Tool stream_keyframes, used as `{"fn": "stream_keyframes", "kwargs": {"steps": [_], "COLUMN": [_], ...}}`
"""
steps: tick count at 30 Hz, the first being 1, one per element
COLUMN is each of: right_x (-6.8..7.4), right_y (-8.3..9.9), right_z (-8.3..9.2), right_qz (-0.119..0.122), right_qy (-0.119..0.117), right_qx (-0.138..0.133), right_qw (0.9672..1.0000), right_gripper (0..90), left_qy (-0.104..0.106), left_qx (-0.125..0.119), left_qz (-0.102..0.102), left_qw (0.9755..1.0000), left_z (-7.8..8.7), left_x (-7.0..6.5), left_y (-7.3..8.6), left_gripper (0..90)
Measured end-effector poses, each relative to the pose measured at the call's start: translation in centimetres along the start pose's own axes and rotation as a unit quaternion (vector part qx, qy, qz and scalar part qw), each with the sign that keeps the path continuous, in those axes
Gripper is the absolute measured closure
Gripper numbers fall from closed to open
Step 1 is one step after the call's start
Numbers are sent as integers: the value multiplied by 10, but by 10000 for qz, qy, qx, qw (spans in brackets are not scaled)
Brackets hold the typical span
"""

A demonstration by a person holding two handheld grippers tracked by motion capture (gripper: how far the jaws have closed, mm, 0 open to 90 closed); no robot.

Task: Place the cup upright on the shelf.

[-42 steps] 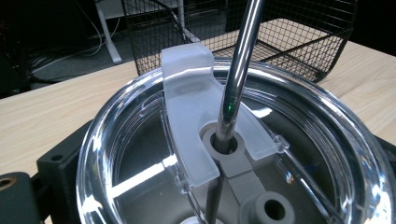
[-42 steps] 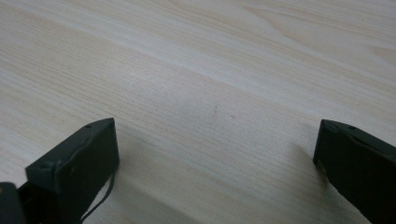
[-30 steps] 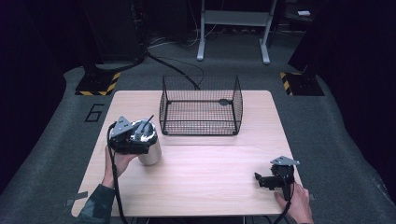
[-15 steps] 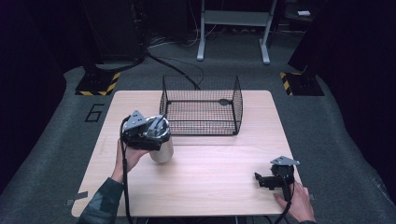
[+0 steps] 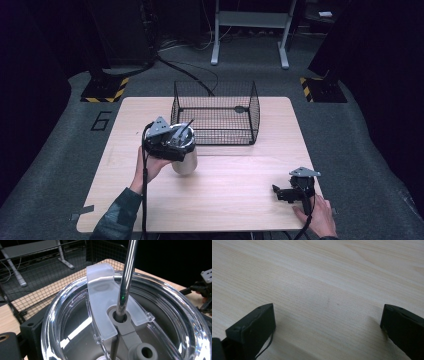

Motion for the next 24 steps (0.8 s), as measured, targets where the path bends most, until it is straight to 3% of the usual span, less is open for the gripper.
{"fn": "stream_keyframes", "kwargs": {"steps": [15,24], "right_x": [0,0], "right_y": [-1,-1], "right_z": [0,-1], "right_qz": [2,10], "right_qy": [-15,-21], "right_qx": [-2,-6], "right_qw": [10000,10000], "right_gripper": [0,0], "left_qy": [142,244], "left_qx": [-49,-137], "left_qz": [-34,-145], "left_qw": [9999,9995], "left_z": [0,-5], "left_x": [-6,-10], "left_y": [-23,-46], "left_gripper": [39,39]}}
Point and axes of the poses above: each handheld gripper's, and its own axes: z roughly backward along the jaws, y roughly out of its underside, x roughly to its left, the point moved 5 cm from there along -z, roughly forward along the jaws, and after that the axes turned 5 degrees about y, right-handed, at the moved point
